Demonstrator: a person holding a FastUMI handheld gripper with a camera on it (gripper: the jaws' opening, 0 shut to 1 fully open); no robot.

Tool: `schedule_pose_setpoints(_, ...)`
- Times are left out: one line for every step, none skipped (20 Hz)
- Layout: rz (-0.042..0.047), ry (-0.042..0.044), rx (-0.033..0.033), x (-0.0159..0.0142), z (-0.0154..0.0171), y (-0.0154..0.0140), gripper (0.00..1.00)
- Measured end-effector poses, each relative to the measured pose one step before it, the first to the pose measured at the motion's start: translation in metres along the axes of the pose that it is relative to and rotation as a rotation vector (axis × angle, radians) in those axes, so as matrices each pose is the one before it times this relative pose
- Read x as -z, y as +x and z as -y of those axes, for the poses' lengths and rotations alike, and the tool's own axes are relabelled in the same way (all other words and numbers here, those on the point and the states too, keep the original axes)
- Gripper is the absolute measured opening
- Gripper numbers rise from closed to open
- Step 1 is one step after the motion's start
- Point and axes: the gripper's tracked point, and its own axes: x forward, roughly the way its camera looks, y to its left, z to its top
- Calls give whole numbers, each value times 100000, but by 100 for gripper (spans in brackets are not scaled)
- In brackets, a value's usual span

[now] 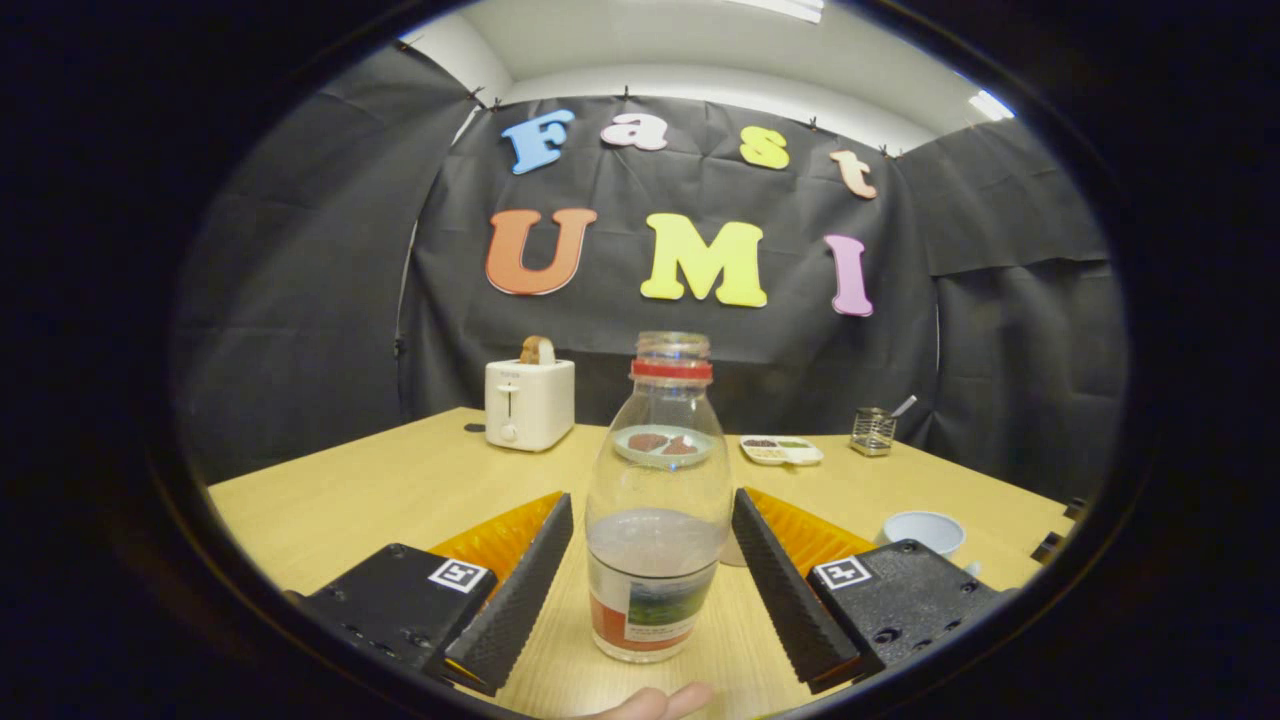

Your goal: Take the bottle from table, then pour the juice into the cup, finally place the bottle on the coaster

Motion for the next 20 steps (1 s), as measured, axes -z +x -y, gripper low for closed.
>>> schedule_pose_setpoints(-878,-847,501,604,-27,396,100)
schedule_pose_setpoints(-978,-665,882,677,199,299,100)
schedule_pose_setpoints(-414,-250,388,411,-72,242,100)
schedule_pose_setpoints(-124,251,152,155,-104,280,100)
schedule_pose_setpoints(256,411,624,162,10,250,100)
schedule_pose_setpoints(934,687,894,-47,200,184,100)
schedule_pose_setpoints(1329,1271,627,-177,156,215,100)
schedule_pose_setpoints(1599,1732,1036,-150,219,196,100)
schedule_pose_setpoints(576,1112,-678,-296,-111,44,100)
schedule_pose_setpoints(-373,152,-288,26,-34,-215,92)
schedule_pose_setpoints(-1107,576,-254,178,45,274,82)
schedule_pose_setpoints(-1077,776,-186,68,104,-78,82)
schedule_pose_setpoints(-1367,1267,-327,-16,129,-187,82)
schedule_pose_setpoints(-827,1931,-373,-46,112,-288,81)
schedule_pose_setpoints(-271,2397,-728,-381,-19,-280,81)
schedule_pose_setpoints(-150,2515,-824,-381,-98,-208,81)
schedule_pose_setpoints(-10,2417,-833,-462,-120,-239,80)
schedule_pose_setpoints(-188,2448,-737,-374,-40,-123,80)
schedule_pose_setpoints(-629,2396,-606,-400,-29,-142,80)
schedule_pose_setpoints(-841,3150,-670,-339,-10,-175,80)
